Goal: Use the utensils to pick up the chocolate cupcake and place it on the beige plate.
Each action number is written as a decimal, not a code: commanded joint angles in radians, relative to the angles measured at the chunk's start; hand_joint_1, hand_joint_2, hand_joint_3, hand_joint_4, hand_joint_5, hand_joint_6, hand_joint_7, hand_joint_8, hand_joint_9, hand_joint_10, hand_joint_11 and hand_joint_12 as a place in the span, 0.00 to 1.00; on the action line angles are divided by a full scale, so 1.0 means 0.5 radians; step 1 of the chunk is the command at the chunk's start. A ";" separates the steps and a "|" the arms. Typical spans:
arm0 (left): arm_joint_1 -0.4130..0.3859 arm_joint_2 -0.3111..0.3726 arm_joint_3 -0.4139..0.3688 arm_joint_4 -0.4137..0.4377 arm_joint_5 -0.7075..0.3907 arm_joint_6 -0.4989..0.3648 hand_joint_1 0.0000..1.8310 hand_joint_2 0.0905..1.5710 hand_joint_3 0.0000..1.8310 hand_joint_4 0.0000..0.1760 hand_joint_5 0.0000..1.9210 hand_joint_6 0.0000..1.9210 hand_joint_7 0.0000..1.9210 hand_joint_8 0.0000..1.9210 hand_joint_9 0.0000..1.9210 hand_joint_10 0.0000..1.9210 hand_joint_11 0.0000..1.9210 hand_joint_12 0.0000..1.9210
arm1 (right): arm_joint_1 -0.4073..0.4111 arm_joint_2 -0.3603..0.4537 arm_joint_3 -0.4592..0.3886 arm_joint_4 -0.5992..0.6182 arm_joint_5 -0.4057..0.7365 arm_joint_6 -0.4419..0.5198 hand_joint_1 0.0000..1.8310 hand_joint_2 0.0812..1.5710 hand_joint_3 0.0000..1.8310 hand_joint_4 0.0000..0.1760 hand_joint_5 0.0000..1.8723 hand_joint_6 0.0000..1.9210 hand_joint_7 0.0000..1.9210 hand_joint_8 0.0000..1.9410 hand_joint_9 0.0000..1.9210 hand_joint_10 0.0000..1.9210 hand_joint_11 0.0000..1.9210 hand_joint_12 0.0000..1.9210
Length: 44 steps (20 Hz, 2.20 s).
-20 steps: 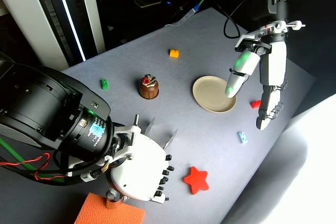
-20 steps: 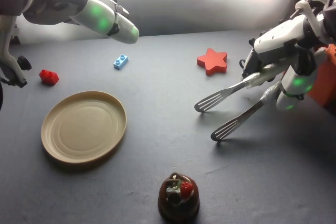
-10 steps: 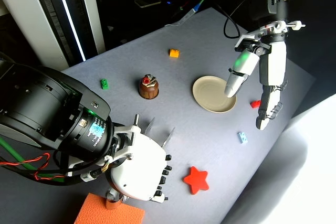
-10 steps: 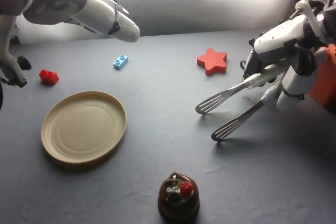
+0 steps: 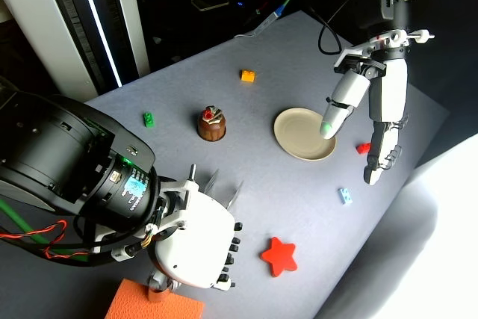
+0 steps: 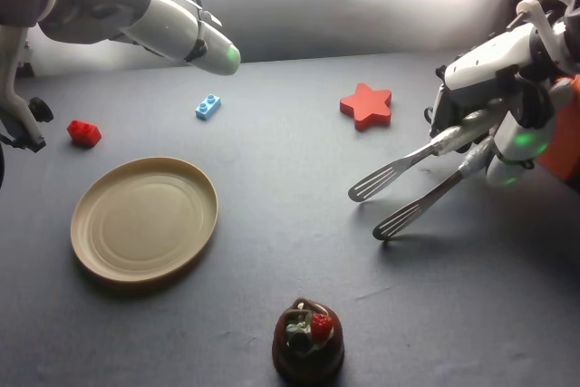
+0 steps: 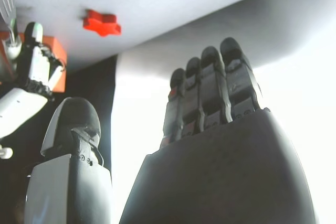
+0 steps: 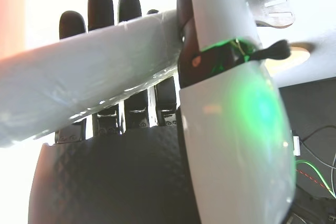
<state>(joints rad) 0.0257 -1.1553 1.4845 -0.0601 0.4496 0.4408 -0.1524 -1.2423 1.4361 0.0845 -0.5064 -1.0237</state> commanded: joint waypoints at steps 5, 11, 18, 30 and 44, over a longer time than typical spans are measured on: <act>-0.030 0.017 0.014 -0.009 -0.160 -0.005 0.28 0.74 0.00 0.00 0.08 0.00 0.07 0.00 0.07 0.00 0.00 0.14 | 0.024 0.021 0.007 -0.017 0.137 0.007 0.73 0.66 0.00 0.00 0.40 0.00 0.44 0.01 0.32 0.33 0.20 0.65; -0.031 0.018 0.013 -0.009 -0.160 -0.004 0.30 0.73 0.00 0.00 0.09 0.00 0.09 0.00 0.08 0.00 0.00 0.15 | 0.030 0.023 -0.004 -0.017 0.137 0.013 0.73 0.66 0.00 0.00 0.42 0.00 0.47 0.02 0.33 0.37 0.20 0.67; -0.032 0.018 0.012 -0.009 -0.160 0.000 0.30 0.73 0.00 0.00 0.10 0.00 0.09 0.00 0.08 0.00 0.00 0.16 | 0.034 0.030 -0.030 -0.017 0.152 0.013 0.73 0.73 0.00 0.00 0.46 0.01 0.44 0.63 0.33 0.47 0.22 0.75; -0.034 0.019 0.012 -0.009 -0.150 0.000 0.30 0.74 0.00 0.00 0.09 0.00 0.08 0.00 0.07 0.00 0.00 0.15 | 0.104 0.089 -0.124 -0.016 0.173 0.069 0.73 0.73 0.00 0.00 0.43 0.03 0.43 0.64 0.32 0.49 0.19 0.74; -0.036 0.023 0.009 -0.009 -0.147 0.000 0.28 0.74 0.00 0.00 0.08 0.00 0.07 0.00 0.06 0.00 0.00 0.11 | 0.210 0.340 -0.479 -0.019 0.145 0.514 0.73 0.73 0.00 0.00 0.45 0.00 0.44 0.64 0.32 0.49 0.19 0.74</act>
<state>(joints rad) 0.0238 -1.1553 1.4841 -0.0605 0.4572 0.4442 -0.0647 -1.0752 1.1946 0.0666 -0.5102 -0.7769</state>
